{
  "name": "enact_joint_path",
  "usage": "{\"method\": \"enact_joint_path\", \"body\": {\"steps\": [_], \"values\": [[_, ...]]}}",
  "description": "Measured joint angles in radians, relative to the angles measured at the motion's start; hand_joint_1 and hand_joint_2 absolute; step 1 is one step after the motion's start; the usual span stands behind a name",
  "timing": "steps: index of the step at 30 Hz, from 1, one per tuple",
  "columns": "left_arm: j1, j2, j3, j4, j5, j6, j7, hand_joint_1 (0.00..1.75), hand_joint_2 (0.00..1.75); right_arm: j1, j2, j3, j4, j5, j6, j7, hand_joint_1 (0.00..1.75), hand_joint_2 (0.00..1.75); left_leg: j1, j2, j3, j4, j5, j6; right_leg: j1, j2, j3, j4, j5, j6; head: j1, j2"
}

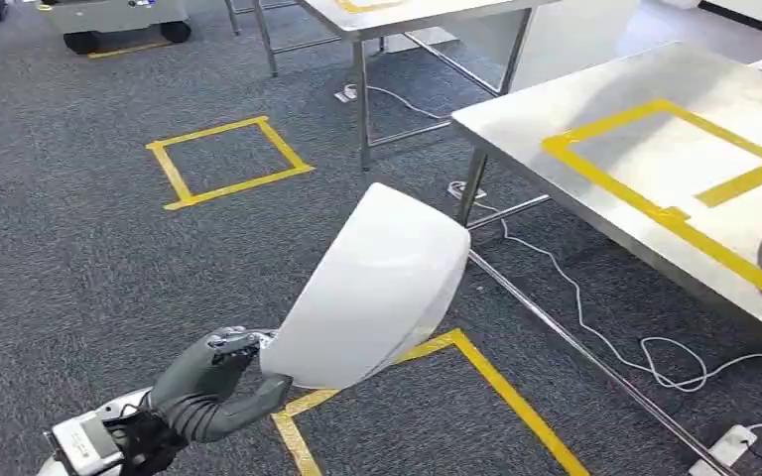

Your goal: Take the parts from the cabinet and place them on the table.

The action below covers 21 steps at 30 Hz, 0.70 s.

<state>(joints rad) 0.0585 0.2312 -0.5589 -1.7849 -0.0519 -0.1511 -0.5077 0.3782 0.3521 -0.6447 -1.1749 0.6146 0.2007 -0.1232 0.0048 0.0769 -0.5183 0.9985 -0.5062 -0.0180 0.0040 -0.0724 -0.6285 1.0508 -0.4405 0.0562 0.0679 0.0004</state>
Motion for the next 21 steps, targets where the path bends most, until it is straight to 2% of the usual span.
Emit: {"method": "enact_joint_path", "body": {"steps": [1, 4, 5, 6, 7, 8, 9, 10, 11, 12, 13, 14, 15, 16, 17, 18, 19, 20, 21], "values": [[-0.005, 0.001, 0.0, 0.0, 0.0, 0.0, 0.002, 1.75, 1.75, -0.004, 0.0, 0.0, 0.0, 0.0, 0.0, -0.002, 0.0, 1.75, -0.004, 0.008, 0.002, 0.003, -0.008, -0.006, -0.006, 0.017, 0.004, -0.005, 0.001, -0.015, -0.005, 0.0], [-0.01, 0.0, -0.005, 0.001, -0.012, 0.002, 0.025, 1.75, 1.75, -0.001, 0.001, -0.001, 0.001, 0.002, 0.001, 0.001, 0.0, 1.75, 0.0, 0.036, 0.025, -0.013, -0.019, -0.022, 0.001, 0.049, 0.008, -0.006, -0.01, -0.036, -0.002, 0.0], [-0.014, 0.0, -0.006, 0.001, -0.015, 0.003, 0.032, 1.75, 1.75, 0.004, 0.001, -0.001, -0.002, 0.002, 0.004, 0.006, 0.0, 1.75, 0.006, 0.022, 0.036, -0.007, -0.028, -0.03, -0.008, 0.063, 0.024, -0.015, -0.01, -0.044, -0.005, 0.0], [-0.016, 0.0, -0.007, 0.002, -0.019, 0.003, 0.034, 1.75, 1.75, 0.007, 0.001, -0.002, -0.004, 0.0, 0.004, 0.007, 0.0, 1.75, 0.006, -0.023, 0.025, 0.028, -0.042, -0.031, -0.01, 0.068, 0.033, -0.017, -0.015, -0.051, -0.011, 0.0], [-0.016, 0.001, -0.008, 0.002, -0.02, 0.003, 0.035, 1.75, 1.75, 0.005, 0.001, -0.002, -0.005, -0.002, 0.005, 0.013, 0.0, 1.75, 0.005, -0.05, -0.014, 0.099, -0.072, -0.031, -0.01, 0.076, 0.039, -0.018, -0.018, -0.056, -0.015, 0.0], [-0.015, 0.002, -0.008, 0.003, -0.022, 0.004, 0.039, 1.75, 1.75, 0.003, 0.001, -0.002, -0.006, -0.003, 0.006, 0.018, 0.0, 1.75, 0.004, -0.064, -0.071, 0.193, -0.109, -0.032, -0.01, 0.09, 0.042, -0.018, -0.022, -0.059, -0.019, 0.0], [-0.013, 0.002, -0.01, 0.005, -0.023, 0.005, 0.043, 1.75, 1.75, 0.003, 0.001, -0.001, -0.006, -0.003, 0.007, 0.021, 0.0, 1.75, 0.004, -0.069, -0.131, 0.28, -0.136, -0.032, -0.009, 0.103, 0.045, -0.018, -0.027, -0.063, -0.018, 0.0], [-0.012, 0.002, -0.011, 0.006, -0.025, 0.005, 0.045, 1.75, 1.75, 0.004, 0.001, 0.0, -0.006, -0.004, 0.007, 0.023, 0.0, 1.75, 0.004, -0.072, -0.175, 0.329, -0.135, -0.03, -0.008, 0.118, 0.051, -0.018, -0.032, -0.063, -0.019, 0.0], [-0.012, 0.003, -0.013, 0.007, -0.026, 0.005, 0.047, 1.75, 1.75, 0.006, 0.001, 0.0, -0.006, -0.004, 0.007, 0.025, 0.0, 1.75, 0.004, -0.074, -0.191, 0.323, -0.102, -0.027, -0.008, 0.133, 0.06, -0.018, -0.038, -0.063, -0.019, 0.0], [-0.013, 0.003, -0.014, 0.007, -0.027, 0.005, 0.047, 1.75, 1.75, 0.007, 0.002, 0.0, -0.006, -0.004, 0.007, 0.027, 0.0, 1.75, 0.003, -0.076, -0.184, 0.278, -0.05, -0.024, -0.008, 0.149, 0.071, -0.018, -0.044, -0.062, -0.019, 0.0], [-0.013, 0.004, -0.014, 0.007, -0.027, 0.005, 0.047, 1.75, 1.75, 0.008, 0.002, -0.001, -0.006, -0.005, 0.007, 0.027, 0.0, 1.75, 0.003, -0.082, -0.16, 0.203, 0.011, -0.02, -0.008, 0.164, 0.082, -0.018, -0.051, -0.06, -0.019, 0.0], [-0.013, 0.006, -0.014, 0.008, -0.028, 0.006, 0.048, 1.75, 1.75, 0.008, 0.002, -0.001, -0.006, -0.005, 0.006, 0.028, 0.0, 1.75, 0.003, -0.102, -0.128, 0.112, 0.072, -0.017, -0.01, 0.178, 0.093, -0.018, -0.059, -0.056, -0.019, 0.0], [-0.013, 0.009, -0.015, 0.008, -0.028, 0.006, 0.048, 1.75, 1.75, 0.009, 0.002, -0.001, -0.006, -0.005, 0.006, 0.028, 0.0, 1.75, 0.006, -0.161, -0.111, 0.046, 0.101, -0.014, -0.013, 0.191, 0.083, -0.019, -0.066, -0.05, -0.019, 0.0], [-0.012, 0.009, -0.016, 0.008, -0.029, 0.006, 0.048, 1.75, 1.75, 0.006, 0.002, 0.0, -0.007, -0.005, 0.008, 0.029, 0.0, 1.75, 0.011, -0.171, -0.092, 0.007, 0.074, -0.01, -0.007, 0.207, 0.089, -0.014, -0.076, -0.042, -0.02, 0.0], [-0.012, 0.009, -0.017, 0.008, -0.029, 0.006, 0.051, 1.75, 1.75, 0.009, 0.003, 0.0, -0.009, -0.006, 0.008, 0.029, 0.0, 1.75, 0.005, -0.159, -0.091, 0.011, 0.069, -0.011, -0.015, 0.217, 0.081, -0.028, -0.076, -0.036, -0.018, 0.0], [-0.014, 0.008, -0.019, 0.008, -0.03, 0.006, 0.05, 1.75, 1.75, 0.011, 0.003, 0.002, -0.009, -0.006, 0.008, 0.029, 0.0, 1.75, 0.004, -0.154, -0.088, 0.0, 0.068, -0.003, -0.015, 0.224, 0.1, -0.021, -0.062, -0.026, -0.02, 0.0], [-0.017, 0.01, -0.019, 0.008, -0.03, 0.006, 0.051, 1.75, 1.75, 0.014, 0.003, 0.002, -0.01, -0.007, 0.008, 0.029, 0.0, 1.75, 0.003, -0.138, -0.079, -0.003, 0.064, 0.005, -0.013, 0.222, 0.103, -0.029, -0.065, -0.023, -0.018, 0.0], [-0.017, 0.009, -0.019, 0.008, -0.031, 0.006, 0.051, 1.75, 1.75, 0.015, 0.003, 0.002, -0.01, -0.007, 0.008, 0.03, 0.0, 1.75, 0.006, -0.128, -0.064, -0.008, 0.064, 0.01, -0.013, 0.209, 0.102, -0.032, -0.076, -0.02, -0.019, 0.0], [-0.018, 0.008, -0.019, 0.008, -0.031, 0.006, 0.051, 1.75, 1.75, 0.014, 0.003, 0.002, -0.011, -0.007, 0.007, 0.029, 0.0, 1.75, 0.005, -0.115, -0.049, -0.01, 0.058, 0.018, -0.005, 0.139, 0.094, -0.004, -0.09, -0.013, -0.011, 0.0]]}}
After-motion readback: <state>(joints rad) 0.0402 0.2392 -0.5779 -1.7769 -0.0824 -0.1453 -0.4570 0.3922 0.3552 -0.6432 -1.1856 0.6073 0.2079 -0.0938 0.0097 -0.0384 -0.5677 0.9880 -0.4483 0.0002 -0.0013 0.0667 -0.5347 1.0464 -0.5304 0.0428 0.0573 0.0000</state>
